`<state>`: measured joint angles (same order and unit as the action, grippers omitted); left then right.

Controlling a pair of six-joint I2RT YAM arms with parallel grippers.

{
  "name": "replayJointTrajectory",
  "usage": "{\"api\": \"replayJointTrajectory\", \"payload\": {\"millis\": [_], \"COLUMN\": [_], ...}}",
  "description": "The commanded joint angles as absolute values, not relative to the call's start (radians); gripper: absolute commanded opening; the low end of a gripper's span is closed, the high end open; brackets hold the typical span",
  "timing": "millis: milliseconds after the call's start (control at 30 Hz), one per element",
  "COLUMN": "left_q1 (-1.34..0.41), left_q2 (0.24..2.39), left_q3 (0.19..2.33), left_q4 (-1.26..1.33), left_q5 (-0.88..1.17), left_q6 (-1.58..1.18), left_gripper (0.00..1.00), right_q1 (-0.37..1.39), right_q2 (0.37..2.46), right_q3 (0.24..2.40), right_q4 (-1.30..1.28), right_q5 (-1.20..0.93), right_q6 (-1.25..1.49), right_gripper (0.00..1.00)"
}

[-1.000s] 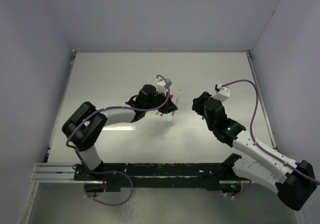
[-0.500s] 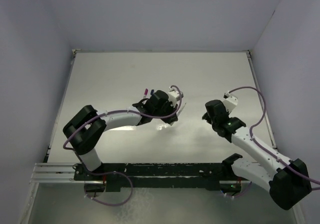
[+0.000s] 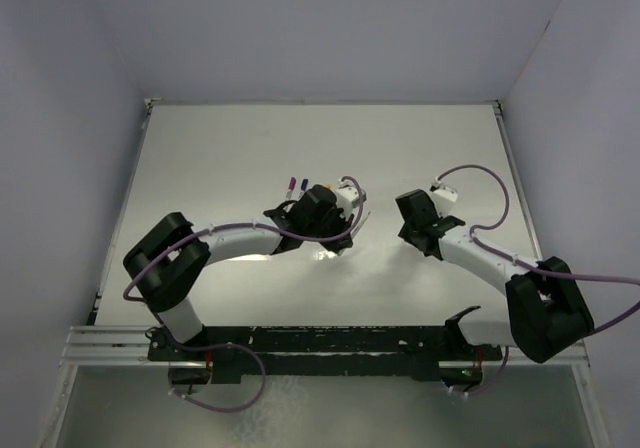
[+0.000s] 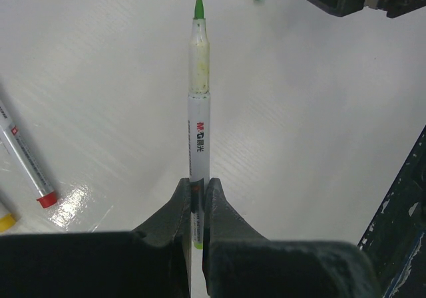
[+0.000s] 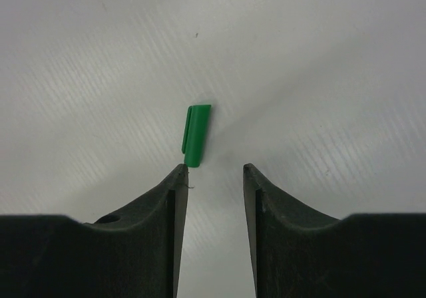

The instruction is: Insert the pens into the pen caps

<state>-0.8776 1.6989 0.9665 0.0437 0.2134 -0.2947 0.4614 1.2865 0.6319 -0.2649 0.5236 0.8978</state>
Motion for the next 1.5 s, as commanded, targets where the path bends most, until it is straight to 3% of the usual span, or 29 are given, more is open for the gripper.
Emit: {"api": "replayJointTrajectory", "payload": {"millis": [0,1333,1467], "left_q1": [-0.875,-0.875,-0.876], "left_q2": [1.641,1.691,1.691], "left_q3": [0.952,0.960,0.963], "left_q4": [0.093,0.130,0.130], "left_q5": [0.212,0.282,0.282], "left_q6": [-0.276,-0.300,-0.299], "left_gripper": [0.00,0.00,0.00], "right_q1": [0.448,0.388,0.388], "right_q2": [1.325,1.522,1.537], "right_q3": [0.695,0.724,0.720], "right_q4": [-0.199,-0.123,-0.125], "right_q5": [0.522,0.459,0.451], "right_q6": [0.872,0.836,0.842], "right_gripper": [0.41,0.33,0.27]}}
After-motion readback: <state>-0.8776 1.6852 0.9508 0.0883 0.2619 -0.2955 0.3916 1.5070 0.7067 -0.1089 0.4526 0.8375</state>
